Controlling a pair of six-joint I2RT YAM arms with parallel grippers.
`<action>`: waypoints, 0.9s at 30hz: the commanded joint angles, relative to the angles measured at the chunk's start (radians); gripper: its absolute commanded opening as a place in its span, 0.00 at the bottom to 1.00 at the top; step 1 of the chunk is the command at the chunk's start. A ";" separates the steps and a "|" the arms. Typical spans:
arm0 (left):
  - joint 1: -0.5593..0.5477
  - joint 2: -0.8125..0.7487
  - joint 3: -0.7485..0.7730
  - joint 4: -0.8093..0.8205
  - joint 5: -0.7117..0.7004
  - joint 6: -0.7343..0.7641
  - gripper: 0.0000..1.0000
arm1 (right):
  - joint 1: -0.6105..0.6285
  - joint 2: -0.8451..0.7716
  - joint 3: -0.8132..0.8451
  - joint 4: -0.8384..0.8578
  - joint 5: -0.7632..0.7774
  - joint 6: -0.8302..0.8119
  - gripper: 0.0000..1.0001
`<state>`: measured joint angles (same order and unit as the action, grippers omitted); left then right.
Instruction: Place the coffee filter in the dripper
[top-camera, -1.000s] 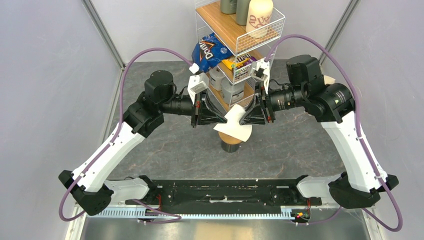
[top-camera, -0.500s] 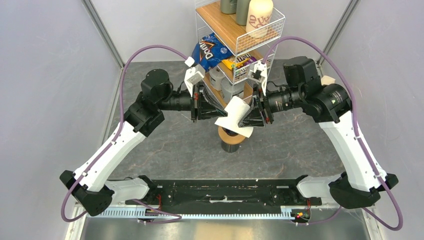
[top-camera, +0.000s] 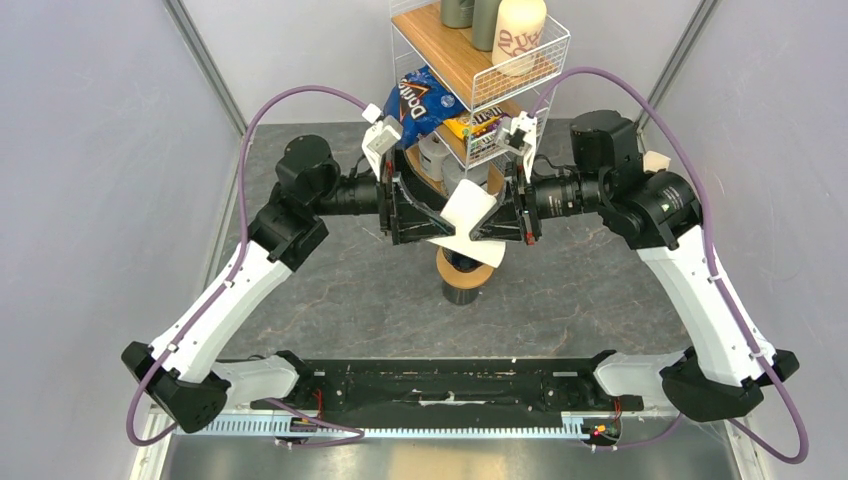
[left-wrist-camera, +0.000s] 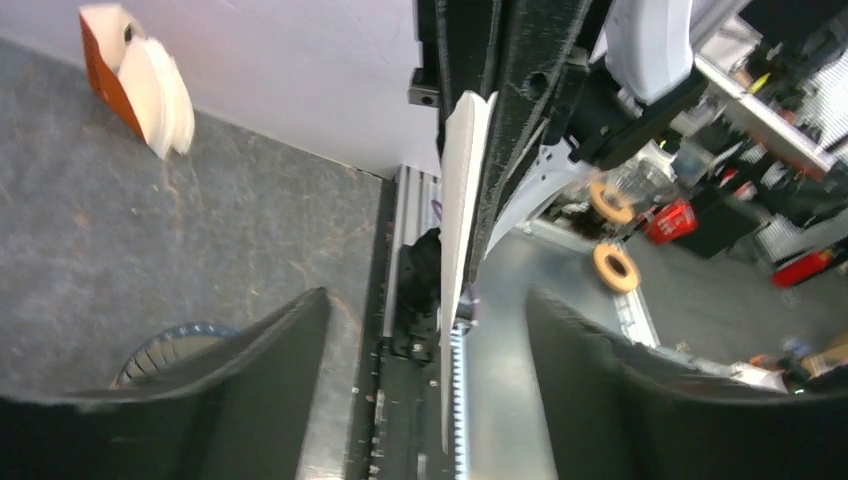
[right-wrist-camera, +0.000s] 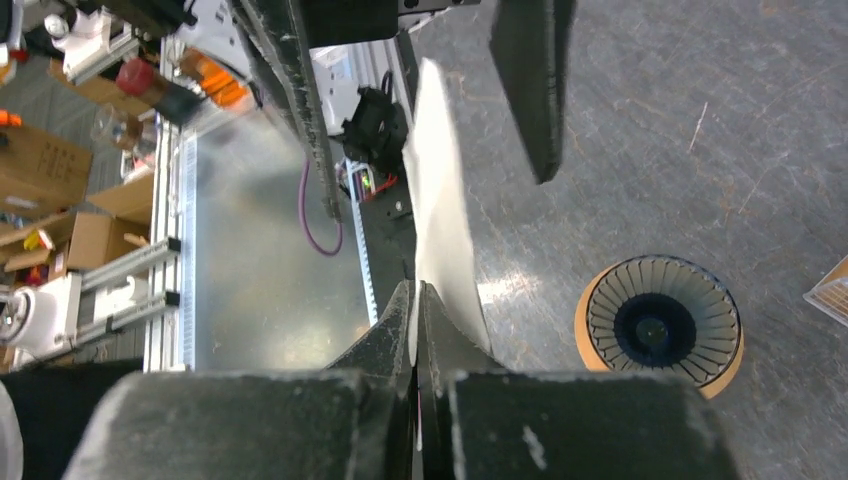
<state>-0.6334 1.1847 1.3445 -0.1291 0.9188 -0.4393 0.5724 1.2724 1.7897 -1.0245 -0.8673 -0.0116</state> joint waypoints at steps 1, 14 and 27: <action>0.115 -0.018 0.008 0.026 0.020 -0.031 0.88 | -0.025 -0.014 -0.002 0.127 0.033 0.164 0.00; 0.062 -0.047 0.231 -0.587 -0.210 0.904 0.92 | -0.148 -0.015 -0.146 0.326 -0.027 0.503 0.00; -0.119 0.065 0.331 -0.639 -0.385 1.043 0.91 | -0.125 -0.037 -0.175 0.319 -0.056 0.471 0.00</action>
<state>-0.7197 1.2331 1.6138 -0.7555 0.6079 0.5217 0.4320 1.2583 1.6138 -0.7307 -0.9012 0.4644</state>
